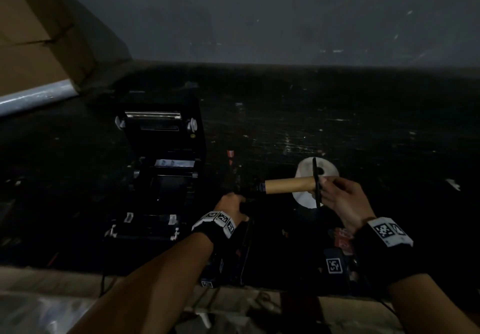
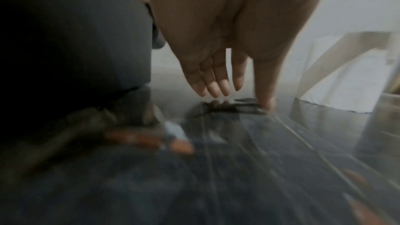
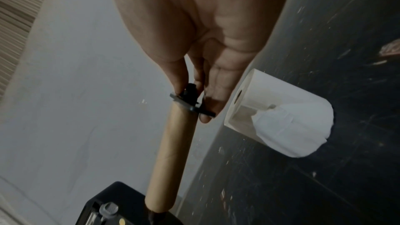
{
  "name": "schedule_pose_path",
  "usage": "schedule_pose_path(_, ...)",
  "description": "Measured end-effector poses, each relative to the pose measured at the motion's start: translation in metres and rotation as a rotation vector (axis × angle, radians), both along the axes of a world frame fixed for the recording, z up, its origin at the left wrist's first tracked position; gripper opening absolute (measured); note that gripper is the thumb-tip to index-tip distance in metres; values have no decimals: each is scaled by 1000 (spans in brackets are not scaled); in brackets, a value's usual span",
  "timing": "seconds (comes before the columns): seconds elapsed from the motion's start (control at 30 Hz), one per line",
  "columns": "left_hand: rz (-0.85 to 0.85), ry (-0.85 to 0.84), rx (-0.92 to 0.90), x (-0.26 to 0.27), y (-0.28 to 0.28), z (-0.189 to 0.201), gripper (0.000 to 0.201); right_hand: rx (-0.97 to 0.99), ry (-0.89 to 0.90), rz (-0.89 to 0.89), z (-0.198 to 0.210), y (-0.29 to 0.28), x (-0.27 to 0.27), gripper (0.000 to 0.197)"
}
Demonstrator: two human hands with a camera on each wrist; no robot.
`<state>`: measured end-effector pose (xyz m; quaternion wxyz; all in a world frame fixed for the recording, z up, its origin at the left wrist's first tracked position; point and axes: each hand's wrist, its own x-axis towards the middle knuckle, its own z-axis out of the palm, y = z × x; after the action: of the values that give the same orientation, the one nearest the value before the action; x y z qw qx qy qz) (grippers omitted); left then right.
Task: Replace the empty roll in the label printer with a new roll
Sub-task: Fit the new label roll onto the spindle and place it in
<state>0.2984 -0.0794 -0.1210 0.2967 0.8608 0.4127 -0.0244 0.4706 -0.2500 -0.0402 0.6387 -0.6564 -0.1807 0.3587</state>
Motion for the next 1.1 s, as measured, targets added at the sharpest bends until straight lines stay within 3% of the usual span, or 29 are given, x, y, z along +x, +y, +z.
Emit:
schedule_pose_path(0.1, 49, -201, 5, -2, 3, 13, 39, 3, 30, -4, -3, 1, -5, 19)
schedule_pose_path(0.17, 152, -424, -78, 0, 10, 32, 24, 22, 42, -8, -1, 3, -9, 20)
schedule_pose_path(0.23, 238, -667, -332, 3, 13, 60, 10, 33, 27, -15, 4, 7, -11, 18)
schedule_pose_path(0.3, 246, -764, -584, 6, 14, 83, 5, 45, 10, -18, 8, 11, -12, 17)
schedule_pose_path(0.37, 125, -705, -605, 7, 14, 96, 13, 57, 3, -13, 11, 13, -14, 17)
schedule_pose_path(0.47, -87, -538, -480, 6, 14, 97, 34, 54, 1, -10, 10, 13, -13, 17)
schedule_pose_path(0.53, -155, -454, -428, 7, 13, 89, 38, 38, -12, -17, 7, 9, -9, 15)
schedule_pose_path(0.7, -209, -326, -381, 3, 8, 61, 42, -47, -44, 8, -12, -25, 14, 17)
schedule_pose_path(0.97, -168, -246, -290, 10, -11, 26, 36, -271, -112, -158, -47, -80, 52, 21)
schedule_pose_path(1.1, -152, -206, -222, 12, -19, 15, 33, -395, -291, -169, -59, -83, 47, 21)
